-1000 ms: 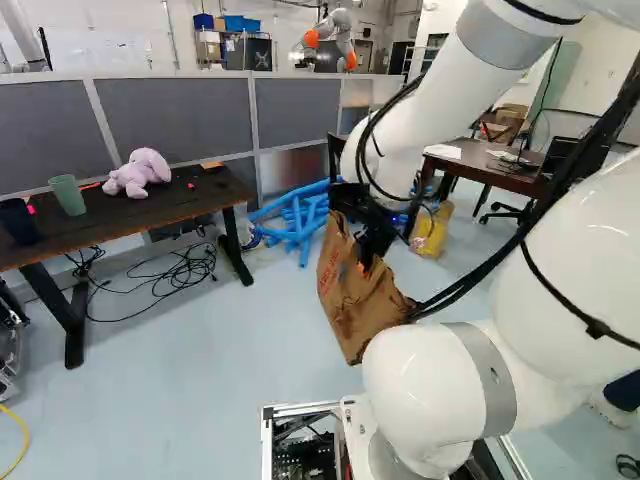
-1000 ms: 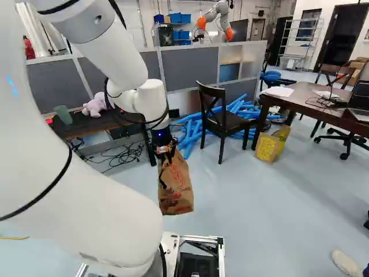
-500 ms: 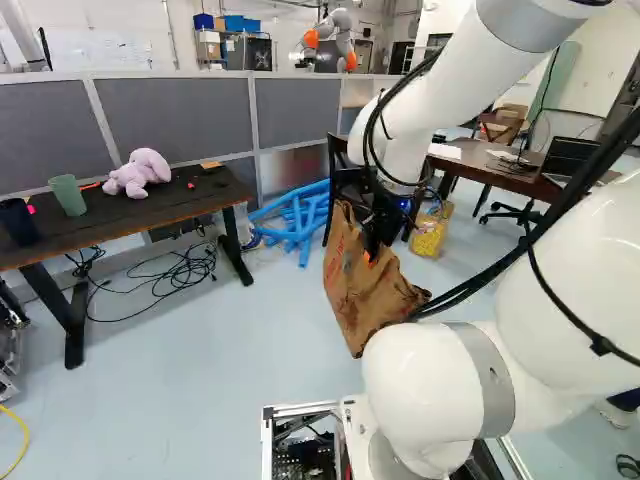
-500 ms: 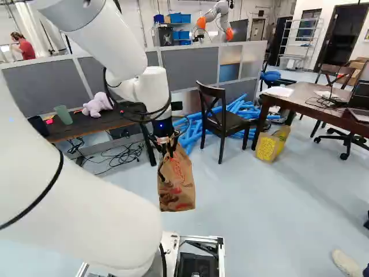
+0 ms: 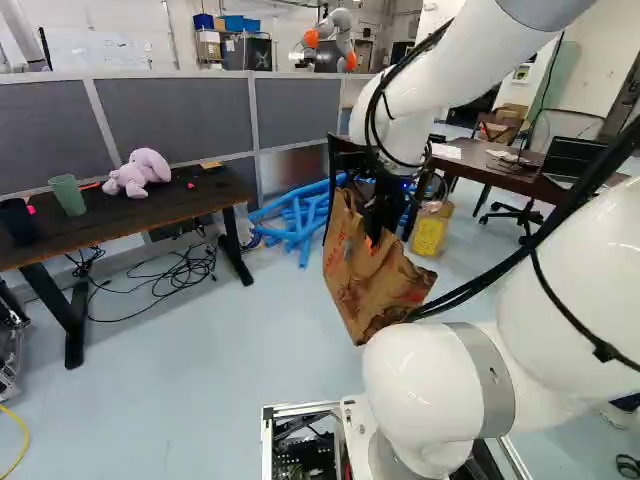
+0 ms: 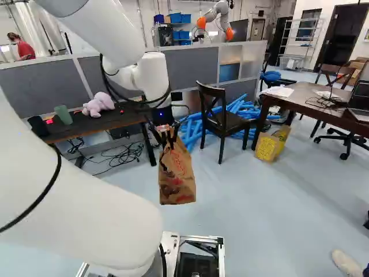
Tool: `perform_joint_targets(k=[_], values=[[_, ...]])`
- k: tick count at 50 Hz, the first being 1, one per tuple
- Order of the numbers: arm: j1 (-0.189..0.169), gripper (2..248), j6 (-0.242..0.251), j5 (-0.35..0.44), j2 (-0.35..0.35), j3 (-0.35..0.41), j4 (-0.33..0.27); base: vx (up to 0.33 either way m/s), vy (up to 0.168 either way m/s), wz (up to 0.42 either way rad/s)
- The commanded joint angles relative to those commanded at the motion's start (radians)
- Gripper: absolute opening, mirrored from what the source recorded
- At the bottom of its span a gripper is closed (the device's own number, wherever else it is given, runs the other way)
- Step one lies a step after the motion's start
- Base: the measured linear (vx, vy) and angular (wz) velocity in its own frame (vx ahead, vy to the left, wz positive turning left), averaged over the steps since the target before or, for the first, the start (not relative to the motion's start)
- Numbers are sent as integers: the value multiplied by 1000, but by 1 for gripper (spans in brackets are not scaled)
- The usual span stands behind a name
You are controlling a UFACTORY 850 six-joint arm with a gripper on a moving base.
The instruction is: Pick up the bag on the ground and place it on the table
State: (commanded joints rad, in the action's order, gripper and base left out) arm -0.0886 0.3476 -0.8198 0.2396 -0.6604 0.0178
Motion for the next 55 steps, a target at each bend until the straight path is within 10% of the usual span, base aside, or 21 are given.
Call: perform_joint_targets(k=[55], values=[[17, 25, 0, -126, 8, -178, 30, 0, 0, 0]])
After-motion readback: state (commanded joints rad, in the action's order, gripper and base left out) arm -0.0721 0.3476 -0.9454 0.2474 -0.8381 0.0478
